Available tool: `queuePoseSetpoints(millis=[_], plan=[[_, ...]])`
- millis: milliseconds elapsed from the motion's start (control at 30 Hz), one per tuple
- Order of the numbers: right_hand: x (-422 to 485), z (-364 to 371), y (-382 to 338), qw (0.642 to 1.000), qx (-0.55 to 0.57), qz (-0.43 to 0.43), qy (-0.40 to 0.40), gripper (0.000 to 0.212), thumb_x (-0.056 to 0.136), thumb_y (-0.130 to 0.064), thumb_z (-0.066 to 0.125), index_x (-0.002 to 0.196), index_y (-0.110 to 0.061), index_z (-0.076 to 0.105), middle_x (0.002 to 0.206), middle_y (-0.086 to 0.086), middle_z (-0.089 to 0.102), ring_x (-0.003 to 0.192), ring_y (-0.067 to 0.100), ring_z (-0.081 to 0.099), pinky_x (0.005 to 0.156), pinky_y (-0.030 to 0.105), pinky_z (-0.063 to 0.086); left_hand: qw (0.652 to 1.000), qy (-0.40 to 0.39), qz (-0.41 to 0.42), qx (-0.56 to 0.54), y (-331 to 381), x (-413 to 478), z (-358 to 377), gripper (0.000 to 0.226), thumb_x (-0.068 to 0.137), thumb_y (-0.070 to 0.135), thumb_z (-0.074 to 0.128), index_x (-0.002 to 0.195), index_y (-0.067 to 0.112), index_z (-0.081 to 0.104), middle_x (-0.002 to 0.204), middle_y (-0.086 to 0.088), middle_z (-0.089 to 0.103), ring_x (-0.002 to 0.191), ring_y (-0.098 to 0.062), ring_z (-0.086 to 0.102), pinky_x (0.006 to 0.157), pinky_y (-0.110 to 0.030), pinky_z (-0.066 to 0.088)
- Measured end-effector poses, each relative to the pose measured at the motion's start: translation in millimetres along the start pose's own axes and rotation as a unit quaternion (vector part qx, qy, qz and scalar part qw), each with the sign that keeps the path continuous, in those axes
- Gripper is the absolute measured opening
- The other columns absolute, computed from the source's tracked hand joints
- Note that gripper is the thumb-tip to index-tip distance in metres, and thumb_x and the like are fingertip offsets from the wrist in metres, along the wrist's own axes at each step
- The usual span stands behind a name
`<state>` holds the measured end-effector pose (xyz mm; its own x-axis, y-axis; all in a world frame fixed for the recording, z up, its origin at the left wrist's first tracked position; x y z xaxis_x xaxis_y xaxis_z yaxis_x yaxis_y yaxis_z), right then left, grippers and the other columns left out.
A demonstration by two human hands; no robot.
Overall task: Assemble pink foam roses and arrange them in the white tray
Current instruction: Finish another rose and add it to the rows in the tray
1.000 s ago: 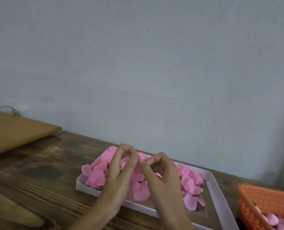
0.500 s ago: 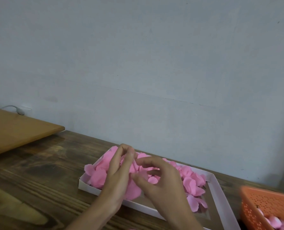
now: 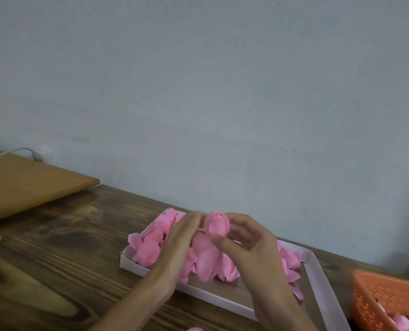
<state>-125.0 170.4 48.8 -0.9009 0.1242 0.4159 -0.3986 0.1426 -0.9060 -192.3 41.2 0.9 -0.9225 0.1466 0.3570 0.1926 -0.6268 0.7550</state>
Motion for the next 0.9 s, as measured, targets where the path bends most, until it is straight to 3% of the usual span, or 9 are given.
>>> queuePoseSetpoints(millis=[33, 67, 100, 167, 267, 400, 600, 700, 900], plan=[[1, -4, -1, 0.999, 0.027, 0.020, -0.008, 0.025, 0.084, -0.006, 0.081, 0.105, -0.020, 0.076, 0.104, 0.002, 0.080, 0.100, 0.022, 0.076, 0.081, 0.036, 0.060, 0.998, -0.015, -0.054, 0.000, -4, 1, -2, 0.046, 0.113, 0.034, 0.045, 0.122, -0.006, 0.065, 0.108, -0.035, 0.070, 0.094, -0.045, 0.075, 0.079, -0.034, 0.058], [2, -7, -3, 0.998, 0.046, 0.035, -0.018, 0.026, 0.085, -0.006, 0.080, 0.108, -0.017, 0.075, 0.106, 0.004, 0.079, 0.101, 0.023, 0.076, 0.079, 0.035, 0.058, 0.994, -0.074, -0.055, 0.060, -7, 6, -3, 0.037, 0.111, 0.031, 0.051, 0.116, 0.003, 0.073, 0.107, -0.031, 0.072, 0.097, -0.040, 0.076, 0.078, -0.033, 0.059], [3, -10, -5, 0.997, 0.056, 0.043, -0.027, 0.027, 0.085, -0.005, 0.079, 0.110, -0.014, 0.074, 0.107, 0.006, 0.079, 0.100, 0.023, 0.076, 0.077, 0.033, 0.057, 0.985, -0.130, -0.111, 0.008, -23, -4, 11, 0.030, 0.103, 0.037, 0.065, 0.110, 0.010, 0.078, 0.109, -0.024, 0.075, 0.102, -0.035, 0.076, 0.083, -0.037, 0.061], [5, -15, -7, 0.996, 0.062, 0.048, -0.029, 0.026, 0.086, -0.003, 0.077, 0.110, -0.011, 0.074, 0.107, 0.009, 0.078, 0.093, 0.021, 0.075, 0.068, 0.026, 0.055, 0.988, -0.064, -0.102, 0.097, -16, 10, -15, 0.052, 0.073, 0.052, 0.092, 0.103, 0.011, 0.080, 0.107, -0.018, 0.077, 0.102, -0.033, 0.076, 0.086, -0.046, 0.060], [7, -22, -6, 0.997, 0.061, 0.046, -0.025, 0.024, 0.085, -0.002, 0.077, 0.108, -0.010, 0.074, 0.107, 0.009, 0.078, 0.098, 0.028, 0.075, 0.075, 0.033, 0.054, 0.988, -0.067, -0.080, 0.113, -18, 10, -11, 0.067, 0.052, 0.054, 0.102, 0.097, 0.009, 0.081, 0.105, -0.018, 0.078, 0.098, -0.031, 0.077, 0.081, -0.038, 0.061], [9, -22, -6, 0.998, 0.043, 0.017, -0.038, 0.025, 0.083, 0.005, 0.078, 0.104, -0.006, 0.074, 0.105, 0.013, 0.078, 0.102, 0.032, 0.075, 0.090, 0.045, 0.059, 0.994, 0.000, -0.055, 0.098, -6, 9, -15, 0.049, 0.062, 0.043, 0.094, 0.097, 0.011, 0.083, 0.107, -0.019, 0.079, 0.102, -0.034, 0.077, 0.078, -0.040, 0.063], [10, -15, -7, 0.996, -0.023, -0.055, -0.070, 0.028, 0.081, 0.003, 0.082, 0.098, -0.019, 0.078, 0.102, 0.008, 0.079, 0.100, 0.029, 0.075, 0.090, 0.041, 0.061, 0.982, 0.068, 0.012, 0.175, 11, -2, -5, 0.028, 0.066, 0.042, 0.085, 0.088, 0.025, 0.085, 0.087, -0.003, 0.080, 0.084, -0.012, 0.077, 0.066, -0.018, 0.058], [10, -14, -10, 0.993, -0.058, -0.075, -0.071, 0.029, 0.082, 0.002, 0.082, 0.099, -0.020, 0.078, 0.100, 0.004, 0.080, 0.097, 0.025, 0.076, 0.088, 0.039, 0.062, 0.979, 0.077, 0.049, 0.185, 18, -5, -3, 0.011, 0.078, 0.031, 0.084, 0.087, 0.025, 0.085, 0.086, -0.002, 0.080, 0.084, -0.014, 0.077, 0.068, -0.021, 0.059], [5, -10, -13, 0.989, -0.110, -0.079, -0.065, 0.030, 0.079, -0.002, 0.084, 0.096, -0.026, 0.080, 0.109, -0.008, 0.077, 0.096, 0.018, 0.076, 0.085, 0.036, 0.062, 0.972, 0.071, 0.087, 0.208, 26, -8, 3, 0.015, 0.081, 0.035, 0.077, 0.090, 0.026, 0.086, 0.086, -0.001, 0.081, 0.087, -0.018, 0.077, 0.075, -0.028, 0.063]])
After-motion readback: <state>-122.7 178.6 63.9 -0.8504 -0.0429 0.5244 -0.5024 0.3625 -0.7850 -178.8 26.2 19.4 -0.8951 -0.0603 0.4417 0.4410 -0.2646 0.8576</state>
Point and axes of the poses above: each hand's wrist, its own x-axis towards the middle knuckle, its own z-axis out of the palm, y = z × x, the point moved 7 cm from there along x, towards the middle knuckle
